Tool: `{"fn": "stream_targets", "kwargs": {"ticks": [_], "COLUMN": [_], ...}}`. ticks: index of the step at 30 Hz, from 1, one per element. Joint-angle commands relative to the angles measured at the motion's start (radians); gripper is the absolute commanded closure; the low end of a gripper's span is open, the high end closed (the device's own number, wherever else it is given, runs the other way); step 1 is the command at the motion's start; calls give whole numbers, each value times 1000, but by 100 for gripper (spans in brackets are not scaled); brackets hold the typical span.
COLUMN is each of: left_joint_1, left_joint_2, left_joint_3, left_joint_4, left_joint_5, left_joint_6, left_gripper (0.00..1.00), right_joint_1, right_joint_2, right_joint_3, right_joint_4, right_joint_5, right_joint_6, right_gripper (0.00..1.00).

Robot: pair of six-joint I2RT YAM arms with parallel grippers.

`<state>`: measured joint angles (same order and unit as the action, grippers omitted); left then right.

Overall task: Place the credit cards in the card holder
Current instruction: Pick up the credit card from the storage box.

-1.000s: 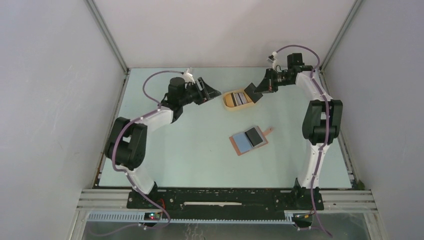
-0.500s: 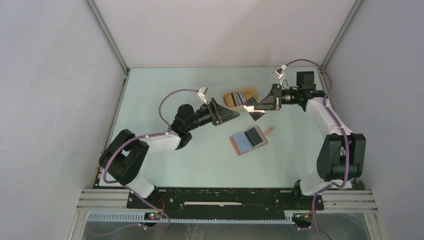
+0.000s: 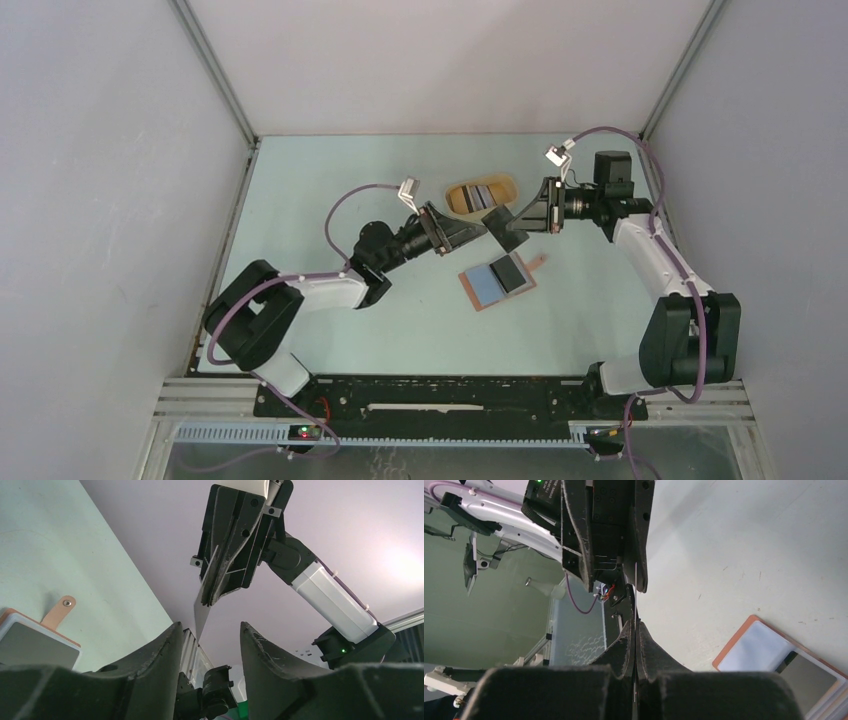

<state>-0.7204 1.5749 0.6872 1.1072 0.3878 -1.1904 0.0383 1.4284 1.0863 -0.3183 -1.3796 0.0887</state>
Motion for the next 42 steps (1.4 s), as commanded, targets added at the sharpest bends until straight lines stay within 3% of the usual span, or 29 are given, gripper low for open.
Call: {"fn": "stream_targets", "kwargs": {"ticks": [1,7,16,22,23,28,29,34,37,42], "left_joint_1": [-12,-17,-17,1,7,31,34,43,43,45], "left_joint_2": [22,36,76,97,98,94,88,21,-21,-37], "left_joint_3": [37,57,80,91,88,72,75,103,139,186], "left_joint_4": [55,61,92,103,103,86,53,-234,-414,-531], "left_joint_5": [-18,-7,25,76,86,153,175,259,290,343], "left_joint_6": [-13,-13,-22,-19,-8,39,61,259,386,486], "left_gripper": [50,61,65,95,99,100,100,100,100,100], "right_joint_1": [22,41,57,61,61,39,33,14,20,42], "right_joint_2": [-37,-32,-18,-6,-6,-14,-14,-8,7,40], "right_joint_3": [-3,-11,-16,-17,-15,-15,-15,-15,-15,-14], "right_joint_4": [32,21,6,-36,-53,-119,-127,-164,-179,-188], "right_joint_5": [-29,-33,-43,-42,-40,-15,-15,-27,-31,-11], "right_joint_6": [10,-2,-21,-82,-99,-185,-194,-235,-250,-259], "right_gripper": [100,100,100,99,95,69,61,40,35,35]}}
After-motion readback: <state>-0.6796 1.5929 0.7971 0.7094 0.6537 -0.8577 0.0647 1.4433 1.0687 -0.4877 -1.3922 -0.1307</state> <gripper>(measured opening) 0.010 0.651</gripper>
